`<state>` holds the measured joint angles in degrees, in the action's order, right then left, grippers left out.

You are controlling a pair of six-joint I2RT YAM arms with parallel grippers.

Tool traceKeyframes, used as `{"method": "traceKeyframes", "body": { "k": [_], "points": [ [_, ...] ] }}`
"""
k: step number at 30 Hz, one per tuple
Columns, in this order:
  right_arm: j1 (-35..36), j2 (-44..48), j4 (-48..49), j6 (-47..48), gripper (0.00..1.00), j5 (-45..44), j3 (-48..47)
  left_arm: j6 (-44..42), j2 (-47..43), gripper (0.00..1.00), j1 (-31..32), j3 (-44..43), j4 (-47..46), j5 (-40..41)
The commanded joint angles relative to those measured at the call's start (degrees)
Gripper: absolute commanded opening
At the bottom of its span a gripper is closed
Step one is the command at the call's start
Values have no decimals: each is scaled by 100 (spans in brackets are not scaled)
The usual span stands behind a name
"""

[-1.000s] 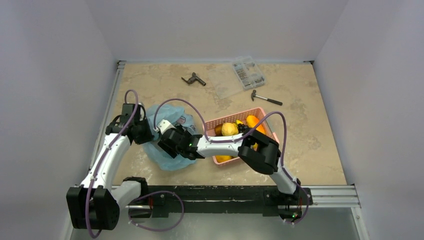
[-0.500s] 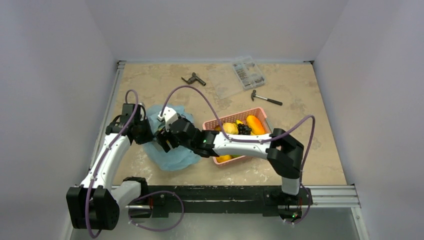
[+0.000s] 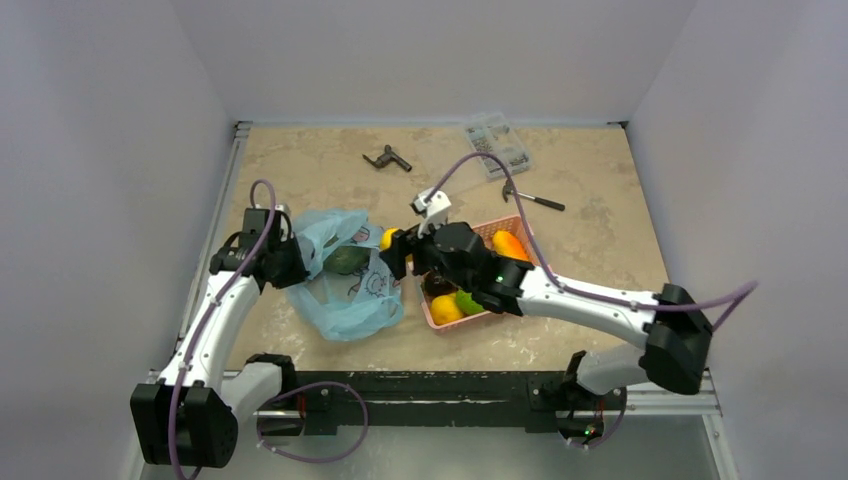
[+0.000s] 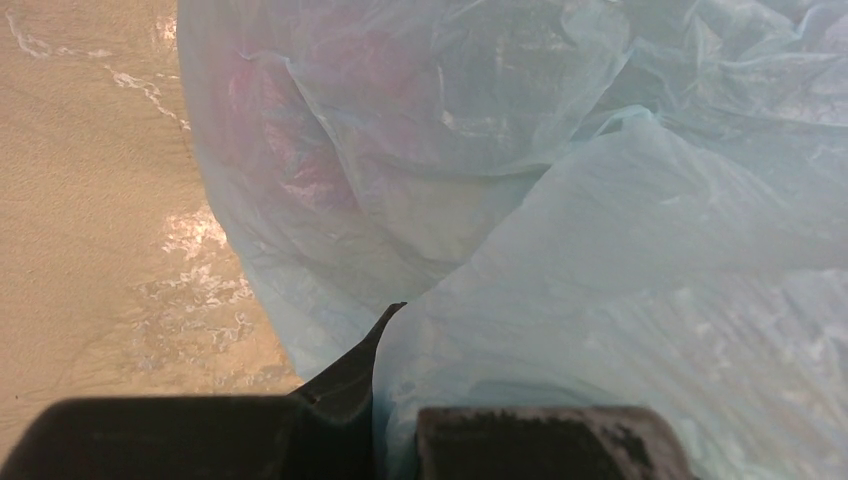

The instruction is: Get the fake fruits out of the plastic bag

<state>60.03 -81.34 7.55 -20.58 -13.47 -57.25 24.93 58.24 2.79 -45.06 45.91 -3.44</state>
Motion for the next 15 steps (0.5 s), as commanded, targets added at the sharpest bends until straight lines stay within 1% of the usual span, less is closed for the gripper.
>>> {"method": "traceKeyframes", "body": {
  "k": [1, 2, 5, 8, 10, 12, 14, 15],
  "points": [
    [-23, 1293, -605, -36, 18, -1777, 727, 12, -158, 0, 32, -134, -82, -79],
    [-139, 1583, -717, -135, 20, -1999, 924, 8, -170, 0, 32, -135, -82, -104],
    [-886, 2320, -1322, -566, 20, -2380, 1417, 12, -225, 0, 29, -138, -91, -177],
    [-1540, 2695, -1599, -721, 20, -2313, 1689, 24, -299, 0, 37, -96, -135, -168],
    [-1723, 2793, -1673, -839, 23, -2440, 1850, 28, -269, 0, 45, -98, -123, -157],
    [-1953, 2714, -1708, -992, 24, -2329, 1958, 15, -221, 0, 47, -131, -92, -164],
    [-2207, 2496, -1835, -1207, 24, -2100, 1981, 12, -200, 0, 47, -144, -74, -167],
    [-2268, 2372, -1928, -1299, 21, -2032, 1960, 18, -215, 0, 51, -140, -74, -166]
  ]
}}
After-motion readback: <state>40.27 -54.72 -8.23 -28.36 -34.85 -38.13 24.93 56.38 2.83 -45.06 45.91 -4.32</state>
